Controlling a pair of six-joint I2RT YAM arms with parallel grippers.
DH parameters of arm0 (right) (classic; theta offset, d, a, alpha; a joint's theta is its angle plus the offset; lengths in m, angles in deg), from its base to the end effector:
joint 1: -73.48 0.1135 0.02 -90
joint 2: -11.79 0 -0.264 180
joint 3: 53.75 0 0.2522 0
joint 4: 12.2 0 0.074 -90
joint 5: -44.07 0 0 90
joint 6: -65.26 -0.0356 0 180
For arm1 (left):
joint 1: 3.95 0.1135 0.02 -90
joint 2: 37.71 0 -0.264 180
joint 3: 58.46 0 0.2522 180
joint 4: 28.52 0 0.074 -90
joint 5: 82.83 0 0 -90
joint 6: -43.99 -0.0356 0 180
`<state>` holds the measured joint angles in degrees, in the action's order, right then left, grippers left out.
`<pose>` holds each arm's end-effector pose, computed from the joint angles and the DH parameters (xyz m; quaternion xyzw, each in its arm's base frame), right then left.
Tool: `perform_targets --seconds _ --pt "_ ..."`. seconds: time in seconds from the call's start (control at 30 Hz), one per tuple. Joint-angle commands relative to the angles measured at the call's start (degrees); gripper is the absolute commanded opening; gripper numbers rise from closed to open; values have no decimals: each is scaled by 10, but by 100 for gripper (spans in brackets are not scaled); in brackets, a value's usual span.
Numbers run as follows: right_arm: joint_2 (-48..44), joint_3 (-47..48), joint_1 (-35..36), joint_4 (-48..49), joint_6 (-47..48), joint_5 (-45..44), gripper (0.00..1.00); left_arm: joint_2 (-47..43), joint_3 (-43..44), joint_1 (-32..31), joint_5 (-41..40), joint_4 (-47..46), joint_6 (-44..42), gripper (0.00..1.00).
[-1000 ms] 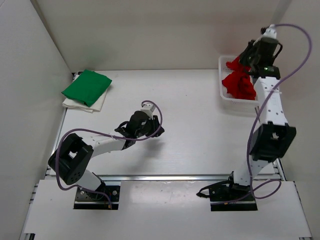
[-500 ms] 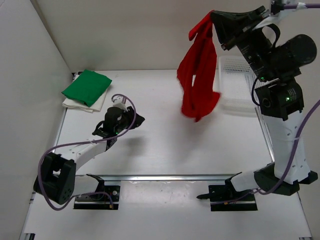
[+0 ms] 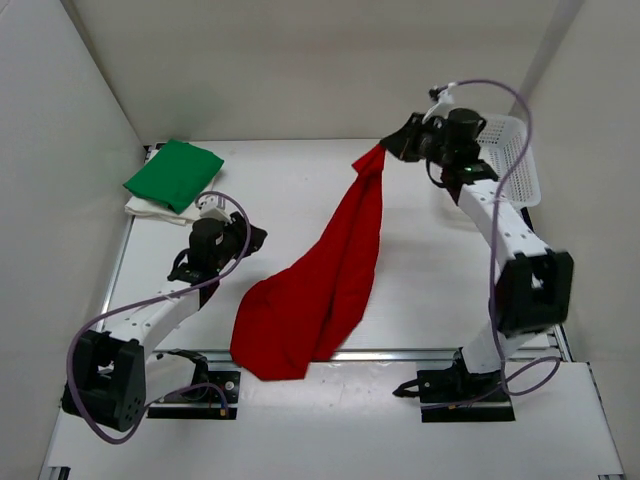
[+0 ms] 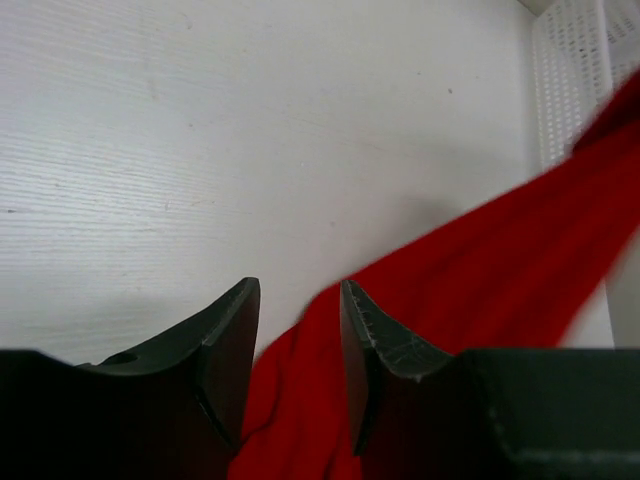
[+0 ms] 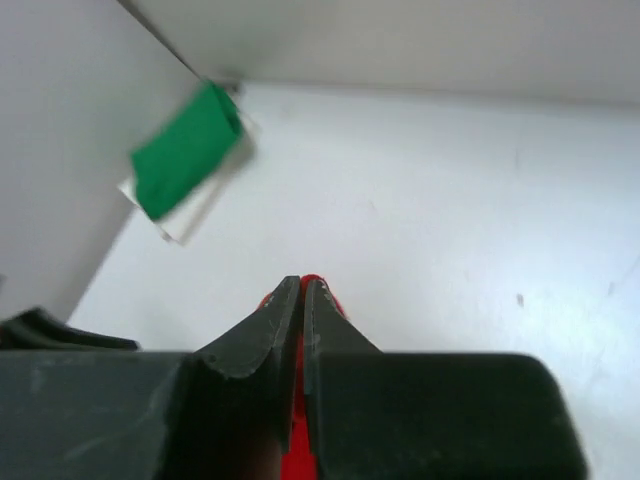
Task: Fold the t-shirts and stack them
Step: Move the tshirt to the center of the board
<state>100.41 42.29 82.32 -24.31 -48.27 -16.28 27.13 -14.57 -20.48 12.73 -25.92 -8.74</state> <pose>0.3612 0.0740 0.4014 -0.0811 0.7273 0.3633 0.5766 0.2326 -0.0726 0.2186 -0.1243 0.8267 -0.2838 0.4697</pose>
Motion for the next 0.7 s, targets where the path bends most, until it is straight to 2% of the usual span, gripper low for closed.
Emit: perform_targets --seconds 0.0,0.07,0.17,0.23,0.33,0.5,0.67 --pt "62 28 -15 4 -7 23 0 0 3 -16 -52 24 -28 48" --pt "99 49 -18 -11 -3 22 0 13 7 -34 -67 39 -41 48" --pt "104 53 -21 -14 12 -2 0 45 30 -66 -88 75 -62 47" --pt "101 40 -21 -16 25 -16 0 64 43 -99 -129 111 -86 44" --pt "88 11 -23 -1 26 -35 0 75 41 -168 -159 112 -98 42" --pt "66 -49 -45 45 -12 -9 1 91 51 -195 -187 183 -95 33" --pt "51 -111 -66 106 -53 13 0 45 -22 -167 -159 134 -52 36"
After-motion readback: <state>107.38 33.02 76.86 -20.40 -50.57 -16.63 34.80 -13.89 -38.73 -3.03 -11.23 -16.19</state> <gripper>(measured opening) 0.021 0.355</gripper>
